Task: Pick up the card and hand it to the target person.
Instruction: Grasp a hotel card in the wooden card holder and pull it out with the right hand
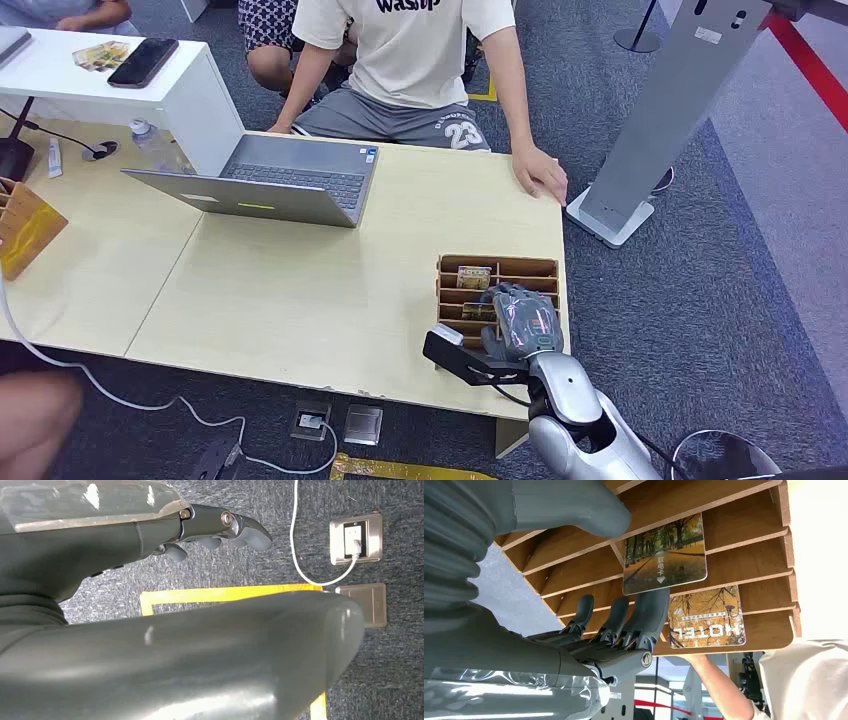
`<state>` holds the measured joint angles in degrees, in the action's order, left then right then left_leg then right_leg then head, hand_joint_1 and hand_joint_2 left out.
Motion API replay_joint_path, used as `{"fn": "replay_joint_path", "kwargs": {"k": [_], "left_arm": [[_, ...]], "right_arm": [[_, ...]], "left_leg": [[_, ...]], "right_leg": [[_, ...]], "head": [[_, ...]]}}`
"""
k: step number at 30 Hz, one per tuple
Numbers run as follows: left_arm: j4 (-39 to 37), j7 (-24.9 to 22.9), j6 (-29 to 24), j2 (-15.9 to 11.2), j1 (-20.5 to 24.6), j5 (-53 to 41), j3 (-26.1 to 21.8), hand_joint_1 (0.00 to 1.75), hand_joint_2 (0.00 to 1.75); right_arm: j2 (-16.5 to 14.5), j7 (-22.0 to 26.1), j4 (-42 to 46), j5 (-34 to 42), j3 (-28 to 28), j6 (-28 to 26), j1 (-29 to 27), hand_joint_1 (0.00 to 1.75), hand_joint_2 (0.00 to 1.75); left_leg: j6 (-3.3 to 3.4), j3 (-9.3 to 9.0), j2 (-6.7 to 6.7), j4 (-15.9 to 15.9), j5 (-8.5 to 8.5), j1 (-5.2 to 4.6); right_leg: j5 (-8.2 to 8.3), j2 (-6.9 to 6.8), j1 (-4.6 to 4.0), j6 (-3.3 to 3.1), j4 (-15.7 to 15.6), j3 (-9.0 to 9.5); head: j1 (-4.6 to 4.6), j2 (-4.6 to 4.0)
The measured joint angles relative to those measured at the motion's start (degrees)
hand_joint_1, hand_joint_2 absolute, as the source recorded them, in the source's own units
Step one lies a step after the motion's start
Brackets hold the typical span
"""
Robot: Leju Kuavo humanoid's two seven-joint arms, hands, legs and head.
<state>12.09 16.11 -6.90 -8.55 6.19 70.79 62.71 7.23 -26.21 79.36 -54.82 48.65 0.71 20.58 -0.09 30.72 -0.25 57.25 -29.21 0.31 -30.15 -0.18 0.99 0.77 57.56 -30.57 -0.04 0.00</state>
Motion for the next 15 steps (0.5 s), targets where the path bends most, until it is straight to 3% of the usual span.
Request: {"fn": "replay_joint_path", "kwargs": {"k": [8,15], "left_arm": [[0.0,0.3,0.1,0.0,0.0,0.0,0.0,0.00,0.00],[0.0,0.3,0.2,0.0,0.0,0.0,0.0,0.00,0.00]], "right_arm": [[0.0,0.1,-0.2,0.0,0.0,0.1,0.0,0.96,1.75],[0.0,0.2,-0.5,0.0,0.0,0.3,0.0,0.81,1.75]], "left_leg": [[0.00,0.00,0.00,0.0,0.00,0.00],[0.00,0.00,0.00,0.0,0.00,0.00]], "right_leg": [[0.00,0.00,0.00,0.00,0.0,0.00],[0.00,0.00,0.00,0.00,0.0,0.00]], "head": [[0.01,0.00],[0.00,0.00]]}}
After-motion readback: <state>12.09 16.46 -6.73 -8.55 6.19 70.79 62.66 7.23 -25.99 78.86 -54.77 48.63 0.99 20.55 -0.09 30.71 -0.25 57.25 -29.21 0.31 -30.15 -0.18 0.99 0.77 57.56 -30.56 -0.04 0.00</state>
